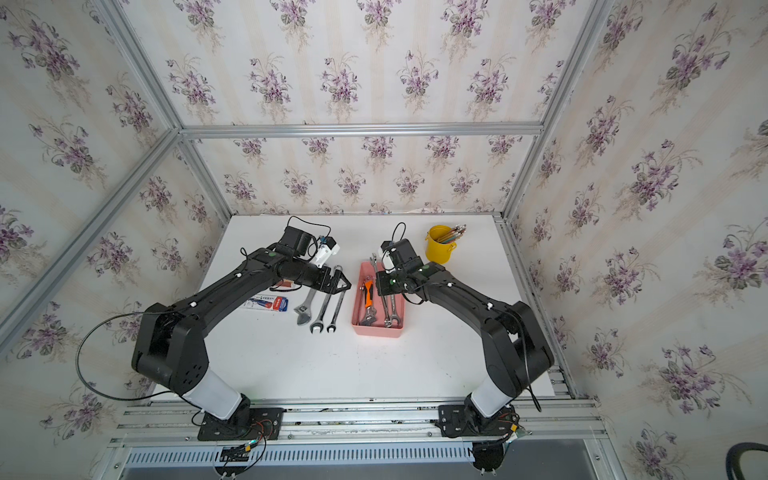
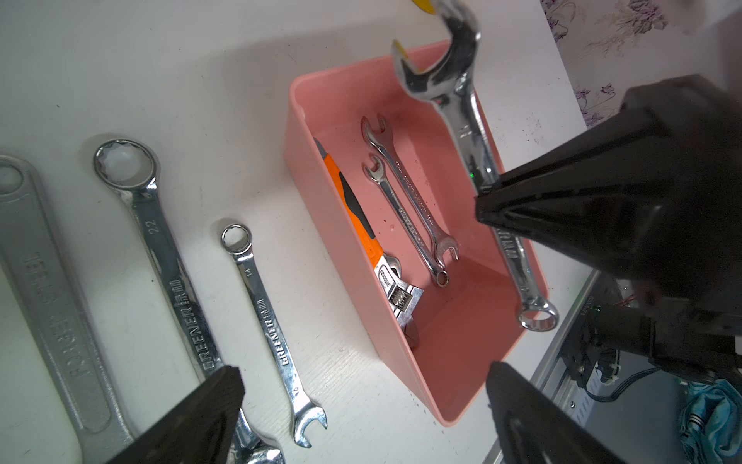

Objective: Take out the wrench from the storage box
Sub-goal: Place the wrench at the center of the board.

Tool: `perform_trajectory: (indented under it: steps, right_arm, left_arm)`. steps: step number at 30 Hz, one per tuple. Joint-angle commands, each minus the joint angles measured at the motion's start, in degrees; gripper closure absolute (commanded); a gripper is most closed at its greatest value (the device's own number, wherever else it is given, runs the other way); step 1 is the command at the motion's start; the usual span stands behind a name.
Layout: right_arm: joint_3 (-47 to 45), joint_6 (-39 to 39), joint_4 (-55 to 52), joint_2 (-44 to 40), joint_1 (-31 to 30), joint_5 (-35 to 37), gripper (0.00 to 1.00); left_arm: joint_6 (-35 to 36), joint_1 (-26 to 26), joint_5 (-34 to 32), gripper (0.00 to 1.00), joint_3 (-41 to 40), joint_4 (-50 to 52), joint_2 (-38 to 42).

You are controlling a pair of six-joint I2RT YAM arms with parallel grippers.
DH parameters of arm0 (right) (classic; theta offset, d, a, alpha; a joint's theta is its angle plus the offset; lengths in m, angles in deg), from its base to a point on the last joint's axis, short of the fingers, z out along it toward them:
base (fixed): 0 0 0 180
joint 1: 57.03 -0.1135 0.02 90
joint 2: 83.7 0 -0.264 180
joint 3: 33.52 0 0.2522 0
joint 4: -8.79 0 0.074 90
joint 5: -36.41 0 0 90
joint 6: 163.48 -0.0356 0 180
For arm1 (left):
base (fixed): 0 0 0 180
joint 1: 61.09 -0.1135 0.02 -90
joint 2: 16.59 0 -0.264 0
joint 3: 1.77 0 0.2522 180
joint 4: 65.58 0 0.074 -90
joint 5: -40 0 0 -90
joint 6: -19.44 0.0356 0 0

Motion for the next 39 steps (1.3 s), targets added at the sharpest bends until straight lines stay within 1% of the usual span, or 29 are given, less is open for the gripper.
perform_trajectory:
  steps: [1,7,9,11,16,24,34,39]
  right_arm:
    - [-0.8,-0.7,-3.6,-4.4,4.3,1.0,1.0]
    - [-6.2,2.5,-6.3,-11.5,14.6,-1.7,1.0]
    - [-9.5,3.0,-4.7,-12.6,18.0,-4.0,1.0]
    - [-12.4,2.9,-2.4,-12.9,19.9,-5.7,1.0]
    - [-17.6,1.5,5.8,-9.9,21.3,-8.6,1.0]
    - [-20.6,2.2,13.3,-2.8,21.5,-11.5,0.99]
    - [-19.6,3.1,17.2,3.5,22.8,-12.5,0.96]
    - [-19.5,3.2,17.4,5.4,23.1,-12.1,0.91]
  left_arm:
    - [-0.1,0.0,0.6,0.01,0.5,-0.6,0.0]
    - [-0.4,0.0,0.6,0.01,0.9,-0.6,-0.1]
    - [-0.7,0.0,0.7,0.01,0.9,-0.8,-0.1]
    - [-0.8,0.0,0.9,0.01,1.3,-0.7,-0.2]
    - [-1.3,0.0,0.9,0.01,1.7,-0.8,-0.3]
    - [-1.9,0.1,0.6,0.01,1.8,-0.9,-0.4]
    - [-1.9,0.2,0.1,0.01,0.9,-0.7,-0.1]
    - [-1.9,0.1,0.0,0.01,0.4,-0.7,0.0]
